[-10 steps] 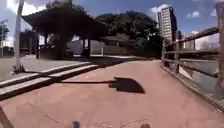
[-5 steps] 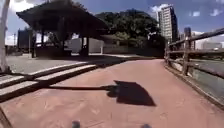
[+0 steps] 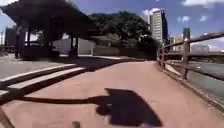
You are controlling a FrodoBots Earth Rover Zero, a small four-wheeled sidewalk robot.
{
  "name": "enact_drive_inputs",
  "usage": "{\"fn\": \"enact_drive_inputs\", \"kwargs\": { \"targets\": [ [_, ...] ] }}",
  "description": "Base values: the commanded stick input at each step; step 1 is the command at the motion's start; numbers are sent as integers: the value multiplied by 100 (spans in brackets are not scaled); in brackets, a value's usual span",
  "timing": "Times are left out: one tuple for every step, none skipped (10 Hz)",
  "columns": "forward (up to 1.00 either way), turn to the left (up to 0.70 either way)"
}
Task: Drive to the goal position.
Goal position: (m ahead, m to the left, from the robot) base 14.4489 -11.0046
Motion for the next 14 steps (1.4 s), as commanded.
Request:
{"fn": "enact_drive_inputs", "kwargs": {
  "targets": [
    [85, -9],
    [85, 0],
    [85, 0],
    [85, 0],
    [85, 0],
    [85, 0],
    [85, 0],
    [85, 0],
    [85, 0],
    [85, 0],
    [85, 0],
    [85, 0],
    [90, 0],
    [100, 0]
  ]
}}
